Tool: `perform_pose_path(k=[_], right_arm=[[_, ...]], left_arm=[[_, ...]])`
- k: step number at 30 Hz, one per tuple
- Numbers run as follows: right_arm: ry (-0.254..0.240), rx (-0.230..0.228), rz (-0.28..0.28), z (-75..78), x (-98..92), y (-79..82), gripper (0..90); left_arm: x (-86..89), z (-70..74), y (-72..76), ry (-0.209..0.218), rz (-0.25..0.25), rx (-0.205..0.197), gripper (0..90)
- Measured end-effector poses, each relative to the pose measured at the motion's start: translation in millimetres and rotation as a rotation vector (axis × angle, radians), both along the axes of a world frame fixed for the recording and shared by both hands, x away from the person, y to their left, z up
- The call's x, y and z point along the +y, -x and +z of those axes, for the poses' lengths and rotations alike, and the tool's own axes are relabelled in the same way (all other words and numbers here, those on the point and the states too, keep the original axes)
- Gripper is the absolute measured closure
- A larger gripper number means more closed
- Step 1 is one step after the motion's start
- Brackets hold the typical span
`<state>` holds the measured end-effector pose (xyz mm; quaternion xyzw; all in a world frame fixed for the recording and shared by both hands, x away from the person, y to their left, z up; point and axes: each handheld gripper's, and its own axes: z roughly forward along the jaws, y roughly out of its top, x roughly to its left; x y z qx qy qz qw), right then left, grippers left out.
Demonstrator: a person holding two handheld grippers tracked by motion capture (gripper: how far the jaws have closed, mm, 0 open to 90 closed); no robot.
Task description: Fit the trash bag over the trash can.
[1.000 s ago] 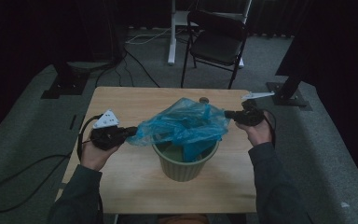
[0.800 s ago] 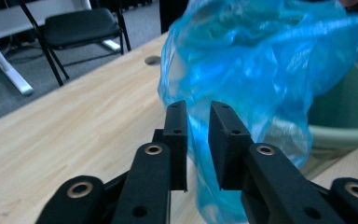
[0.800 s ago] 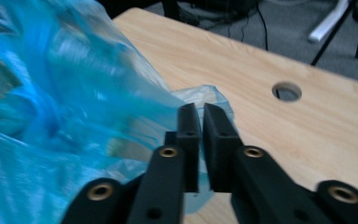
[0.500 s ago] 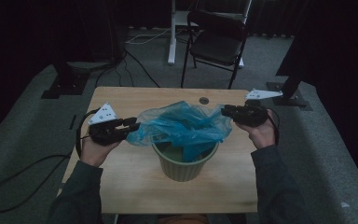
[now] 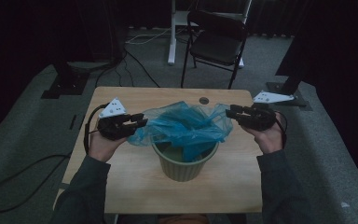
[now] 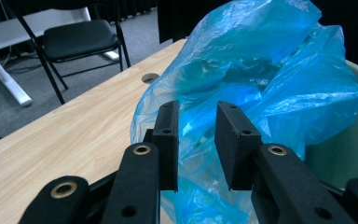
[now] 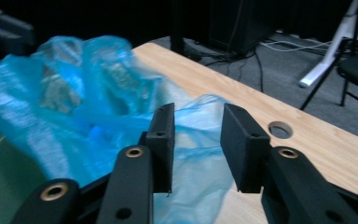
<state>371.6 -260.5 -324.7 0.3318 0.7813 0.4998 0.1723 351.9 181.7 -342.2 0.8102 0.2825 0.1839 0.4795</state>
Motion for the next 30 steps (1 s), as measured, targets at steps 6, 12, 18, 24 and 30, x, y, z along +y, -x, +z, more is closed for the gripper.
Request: perform_pose_path(k=[6,12,18,24,30], right_arm=[[0.024,0.028,0.091,-5.6,18.0,9.8,72.5],[0.054,0.061,0.134,-15.4,39.5,9.8,69.0],[0.055,0.093,0.180,-21.6,52.5,8.4,62.1],[0.067,0.133,0.225,-27.1,57.0,8.1,62.0],[0.075,0.157,0.253,-29.4,53.7,15.1,80.6]], left_arm=[[-0.7,-3.3,-5.7,-0.005,0.028,0.020,70.3],[6.1,-3.6,-11.1,0.025,0.086,0.036,67.2],[6.1,-9.9,-20.6,0.023,0.112,0.084,60.2],[0.5,-19.9,-27.1,0.009,0.092,0.147,64.8],[-4.7,-26.1,-20.8,-0.004,0.070,0.175,76.8]])
